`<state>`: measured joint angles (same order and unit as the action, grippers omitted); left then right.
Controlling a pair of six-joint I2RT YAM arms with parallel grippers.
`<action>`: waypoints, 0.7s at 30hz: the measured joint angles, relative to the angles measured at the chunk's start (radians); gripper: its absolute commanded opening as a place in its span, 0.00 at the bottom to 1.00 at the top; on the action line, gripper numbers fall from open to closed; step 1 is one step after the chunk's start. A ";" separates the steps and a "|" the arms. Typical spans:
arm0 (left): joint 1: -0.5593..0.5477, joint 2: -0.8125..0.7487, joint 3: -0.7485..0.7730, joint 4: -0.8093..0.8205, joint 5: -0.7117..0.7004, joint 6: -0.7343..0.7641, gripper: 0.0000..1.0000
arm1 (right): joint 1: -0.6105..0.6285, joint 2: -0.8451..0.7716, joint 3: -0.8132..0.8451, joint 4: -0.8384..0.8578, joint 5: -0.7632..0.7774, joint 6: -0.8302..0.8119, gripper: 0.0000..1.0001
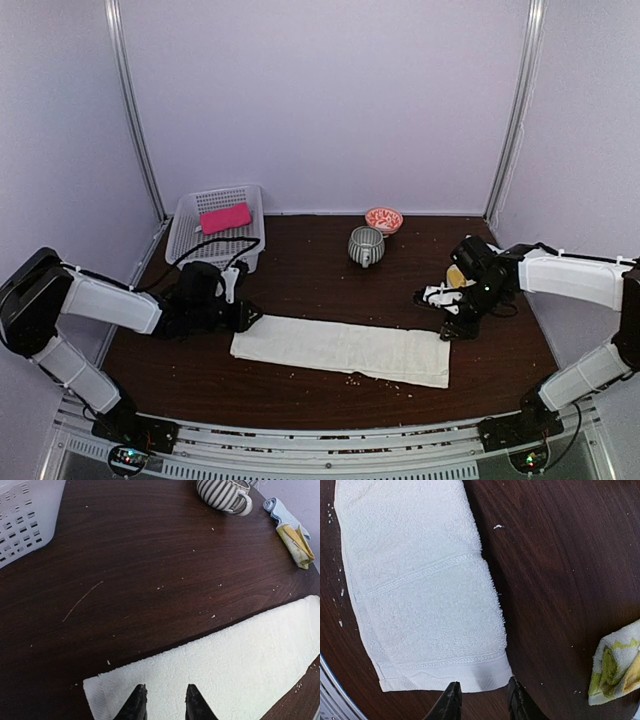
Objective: Roll the towels
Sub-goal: Smooth out the towel at the center of the board.
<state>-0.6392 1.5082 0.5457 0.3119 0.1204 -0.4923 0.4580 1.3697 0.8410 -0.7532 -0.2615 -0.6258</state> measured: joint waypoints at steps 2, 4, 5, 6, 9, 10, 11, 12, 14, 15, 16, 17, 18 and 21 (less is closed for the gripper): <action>-0.002 0.008 0.007 0.001 0.018 0.000 0.26 | 0.000 0.001 0.002 -0.025 0.005 0.000 0.33; -0.004 0.020 0.010 0.001 0.035 0.000 0.26 | 0.000 0.010 0.002 -0.045 0.016 0.000 0.33; -0.005 0.026 0.011 0.001 0.040 0.000 0.26 | -0.001 0.020 0.002 -0.051 0.021 0.000 0.33; -0.006 0.032 0.011 0.000 0.045 0.000 0.26 | 0.000 0.032 0.002 -0.055 0.028 0.000 0.33; -0.008 0.037 0.007 -0.002 0.055 -0.002 0.26 | 0.000 0.069 0.003 -0.059 0.041 0.002 0.33; -0.008 0.037 0.003 0.000 0.058 -0.003 0.26 | 0.000 0.084 0.004 -0.059 0.045 0.003 0.33; -0.008 0.036 -0.003 -0.001 0.060 -0.006 0.26 | 0.000 0.103 0.006 -0.057 0.051 0.004 0.33; -0.008 0.035 -0.011 -0.002 0.061 -0.010 0.26 | 0.000 0.121 0.010 -0.056 0.057 0.005 0.33; -0.008 0.023 -0.037 -0.010 0.060 -0.018 0.25 | -0.001 0.162 0.031 -0.055 0.066 0.005 0.33; -0.008 0.010 -0.056 -0.016 0.060 -0.024 0.25 | -0.001 0.189 0.051 -0.051 0.072 0.005 0.33; -0.008 -0.007 -0.074 -0.024 0.058 -0.029 0.25 | 0.000 0.214 0.072 -0.046 0.076 0.005 0.33; -0.008 -0.026 -0.093 -0.030 0.057 -0.035 0.25 | 0.000 0.240 0.098 -0.042 0.079 0.005 0.32; -0.008 -0.047 -0.112 -0.039 0.055 -0.042 0.25 | 0.000 0.267 0.127 -0.040 0.079 0.005 0.32; -0.008 -0.119 -0.159 -0.061 0.041 -0.062 0.25 | 0.001 0.383 0.269 -0.032 0.072 0.005 0.32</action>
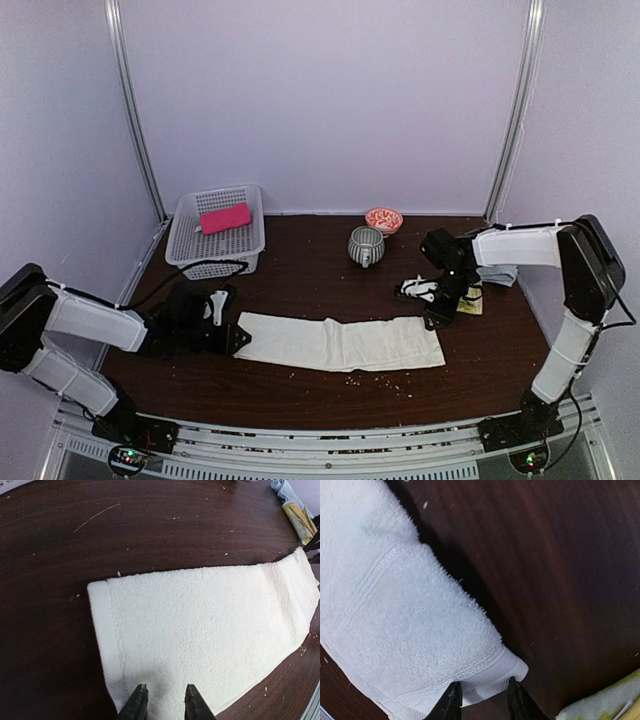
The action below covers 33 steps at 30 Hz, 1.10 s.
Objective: Roll the towels
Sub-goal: Smooth out the towel at the center of the board.
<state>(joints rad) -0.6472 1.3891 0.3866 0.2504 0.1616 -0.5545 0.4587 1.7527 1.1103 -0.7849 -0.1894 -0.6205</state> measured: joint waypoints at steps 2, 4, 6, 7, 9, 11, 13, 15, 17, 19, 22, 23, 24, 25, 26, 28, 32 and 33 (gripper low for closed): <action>0.000 -0.047 -0.020 -0.021 -0.013 -0.014 0.25 | 0.003 0.068 0.090 0.008 -0.011 0.000 0.32; 0.000 -0.102 -0.037 -0.051 -0.031 -0.032 0.25 | 0.006 0.123 0.170 0.011 -0.020 -0.001 0.32; 0.000 -0.151 -0.044 -0.083 -0.047 -0.047 0.25 | 0.006 0.167 0.242 0.011 -0.025 -0.003 0.32; 0.000 -0.183 -0.048 -0.105 -0.055 -0.055 0.25 | 0.004 0.182 0.267 0.010 -0.028 -0.004 0.32; 0.000 -0.250 -0.055 -0.140 -0.072 -0.073 0.25 | -0.008 0.191 0.294 0.003 -0.037 -0.004 0.32; 0.000 -0.303 -0.060 -0.167 -0.085 -0.089 0.26 | -0.036 0.182 0.296 -0.012 -0.043 -0.001 0.33; 0.000 -0.347 -0.060 -0.185 -0.098 -0.106 0.27 | -0.080 0.157 0.278 -0.024 -0.056 0.008 0.33; 0.000 -0.359 -0.060 -0.194 -0.105 -0.119 0.27 | -0.114 0.100 0.231 -0.034 -0.069 0.023 0.33; 0.000 -0.341 -0.058 -0.198 -0.106 -0.126 0.27 | -0.133 0.031 0.177 -0.056 -0.081 0.031 0.32; -0.001 -0.294 -0.048 -0.199 -0.106 -0.125 0.26 | -0.133 -0.034 0.127 -0.089 -0.102 0.039 0.31; -0.001 -0.203 -0.019 -0.195 -0.102 -0.121 0.25 | -0.129 -0.084 0.066 -0.130 -0.137 0.037 0.29; -0.001 -0.168 -0.009 -0.187 -0.099 -0.117 0.25 | -0.129 -0.089 0.048 -0.137 -0.146 0.034 0.28; -0.001 -0.143 -0.001 -0.181 -0.097 -0.116 0.25 | -0.129 -0.090 0.027 -0.143 -0.152 0.029 0.27; -0.001 -0.113 0.008 -0.167 -0.094 -0.113 0.24 | -0.129 -0.090 0.002 -0.153 -0.158 0.026 0.27; -0.001 -0.093 0.013 -0.161 -0.091 -0.112 0.24 | -0.129 -0.087 -0.010 -0.159 -0.163 0.020 0.27; -0.001 -0.062 0.018 -0.137 -0.084 -0.109 0.24 | -0.129 -0.079 -0.031 -0.179 -0.182 0.013 0.27; -0.002 -0.009 0.027 -0.105 -0.066 -0.105 0.24 | -0.125 -0.061 -0.040 -0.193 -0.217 -0.009 0.28; -0.002 -0.001 0.027 -0.094 -0.064 -0.104 0.24 | -0.122 -0.058 -0.040 -0.193 -0.224 -0.013 0.28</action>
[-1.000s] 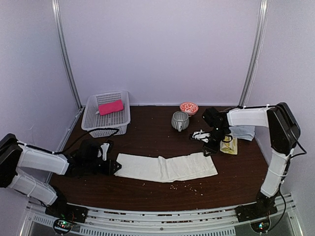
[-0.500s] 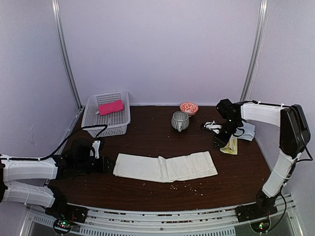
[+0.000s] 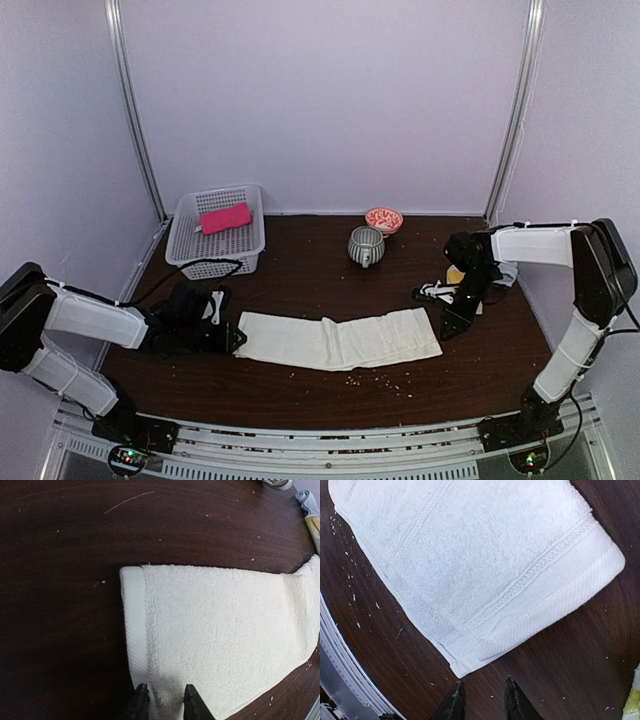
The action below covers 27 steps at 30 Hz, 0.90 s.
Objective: Roll the towels
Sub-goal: Smooth out the towel at the center of the board.
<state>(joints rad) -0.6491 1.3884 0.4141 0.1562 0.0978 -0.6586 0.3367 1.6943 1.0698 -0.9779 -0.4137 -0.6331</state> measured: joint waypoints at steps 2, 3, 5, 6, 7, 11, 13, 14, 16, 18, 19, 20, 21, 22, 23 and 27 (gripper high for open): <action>0.000 0.009 0.001 0.014 0.003 0.003 0.24 | 0.006 0.004 0.000 0.001 -0.014 -0.006 0.28; 0.000 0.013 0.001 0.020 0.004 0.005 0.24 | 0.011 0.006 0.000 0.002 -0.018 -0.007 0.29; 0.000 0.021 0.001 0.034 0.004 0.006 0.24 | 0.025 0.011 0.000 0.005 -0.021 -0.009 0.30; 0.000 0.025 0.001 0.039 0.005 0.006 0.24 | 0.033 0.016 0.000 0.009 -0.021 -0.008 0.30; 0.000 0.027 0.001 0.045 0.005 0.006 0.24 | 0.041 0.020 0.000 0.014 -0.018 -0.006 0.30; 0.000 0.037 0.001 0.061 0.006 0.008 0.24 | 0.066 0.034 -0.002 0.053 0.014 0.019 0.29; -0.001 0.037 0.001 0.061 0.006 0.010 0.24 | 0.074 0.037 -0.002 0.074 0.031 0.034 0.29; -0.001 0.037 0.001 0.061 0.006 0.011 0.24 | 0.077 0.038 -0.002 0.084 0.039 0.040 0.29; -0.001 0.037 0.001 0.061 0.006 0.012 0.24 | 0.082 0.040 -0.003 0.100 0.051 0.049 0.29; -0.001 0.037 0.001 0.061 0.005 0.013 0.24 | 0.087 0.041 -0.003 0.112 0.062 0.060 0.29; -0.001 0.037 0.001 0.061 0.005 0.013 0.24 | 0.090 0.042 -0.003 0.117 0.068 0.062 0.29; -0.001 0.037 0.001 0.061 0.005 0.013 0.24 | 0.093 0.043 -0.003 0.121 0.075 0.063 0.30; -0.001 0.037 0.001 0.061 0.003 0.013 0.24 | 0.098 0.044 -0.004 0.125 0.081 0.063 0.32; -0.001 0.037 0.001 0.061 0.003 0.013 0.24 | 0.103 0.044 -0.005 0.127 0.084 0.063 0.33; -0.001 0.037 0.001 0.061 0.003 0.013 0.24 | 0.110 0.044 -0.009 0.129 0.089 0.062 0.33; -0.001 0.037 0.001 0.061 0.002 0.013 0.24 | 0.138 0.037 -0.024 0.143 0.129 0.061 0.28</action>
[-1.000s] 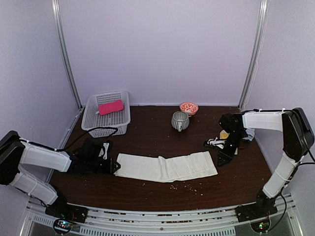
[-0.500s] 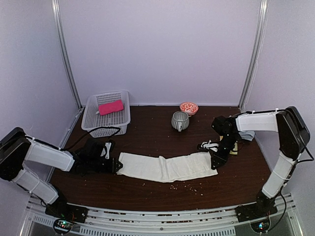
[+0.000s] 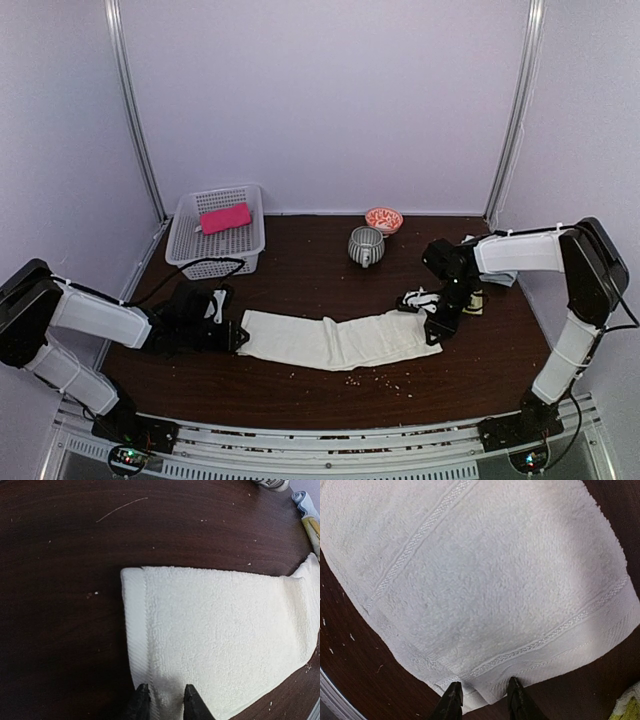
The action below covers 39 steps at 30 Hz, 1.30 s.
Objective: Roll the towels
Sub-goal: Smooth out the towel at the center of the board.
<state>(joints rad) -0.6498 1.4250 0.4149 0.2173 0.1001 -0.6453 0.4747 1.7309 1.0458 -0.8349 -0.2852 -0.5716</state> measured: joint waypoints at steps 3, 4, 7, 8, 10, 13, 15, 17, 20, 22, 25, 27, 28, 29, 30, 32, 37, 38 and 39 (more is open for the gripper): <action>0.000 0.000 0.000 0.001 -0.001 0.000 0.24 | 0.013 -0.013 -0.016 0.024 0.037 0.004 0.22; 0.000 0.000 0.000 0.001 -0.003 0.000 0.24 | 0.014 -0.015 -0.019 0.030 0.049 0.005 0.21; 0.000 0.000 -0.001 0.001 -0.006 0.001 0.24 | 0.018 -0.024 -0.029 0.048 0.080 0.010 0.09; 0.000 0.000 -0.001 0.001 -0.007 0.001 0.24 | 0.019 -0.027 -0.033 0.053 0.087 0.009 0.04; 0.000 0.000 -0.001 0.001 -0.009 0.002 0.24 | 0.020 -0.035 -0.039 0.067 0.105 0.019 0.00; 0.000 0.000 -0.002 0.002 -0.010 0.004 0.24 | 0.021 -0.065 -0.043 0.071 0.116 0.021 0.00; 0.000 -0.002 -0.002 0.001 -0.011 0.005 0.24 | 0.021 -0.106 -0.043 0.067 0.124 0.021 0.00; 0.000 -0.002 -0.002 0.001 -0.013 0.005 0.24 | 0.021 -0.165 -0.035 0.053 0.128 0.020 0.00; 0.000 -0.002 -0.002 0.001 -0.015 0.005 0.24 | 0.023 -0.242 -0.013 0.027 0.130 0.017 0.00; 0.000 -0.002 -0.002 0.000 -0.017 0.006 0.24 | 0.025 -0.264 -0.008 0.011 0.132 0.013 0.00; 0.000 -0.002 -0.002 0.000 -0.018 0.008 0.24 | 0.029 -0.268 -0.015 -0.021 0.134 -0.002 0.00; 0.000 -0.002 -0.002 0.000 -0.019 0.008 0.24 | 0.037 -0.268 -0.030 -0.037 0.134 -0.006 0.00; -0.002 -0.002 -0.002 0.000 -0.019 0.008 0.24 | 0.046 -0.268 -0.042 -0.045 0.134 -0.008 0.00; -0.002 -0.002 -0.002 0.000 -0.020 0.008 0.24 | 0.054 -0.268 -0.052 -0.053 0.133 -0.009 0.00; -0.002 -0.002 -0.002 0.000 -0.022 0.009 0.24 | 0.066 -0.268 -0.064 -0.067 0.132 -0.010 0.00; -0.002 -0.002 -0.002 0.000 -0.026 0.009 0.24 | 0.087 -0.268 -0.079 -0.088 0.128 -0.014 0.00; -0.002 0.001 -0.002 0.001 -0.027 0.010 0.24 | 0.127 -0.268 -0.103 -0.119 0.116 -0.027 0.00; -0.002 0.001 -0.002 0.001 -0.027 0.010 0.24 | 0.132 -0.267 -0.111 -0.122 0.110 -0.028 0.01; -0.002 0.002 -0.002 0.001 -0.027 0.010 0.24 | 0.138 -0.264 -0.120 -0.127 0.104 -0.030 0.03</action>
<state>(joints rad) -0.6521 1.4265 0.4133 0.2184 0.0731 -0.6353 0.6125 1.4670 0.9260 -0.9615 -0.1814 -0.6014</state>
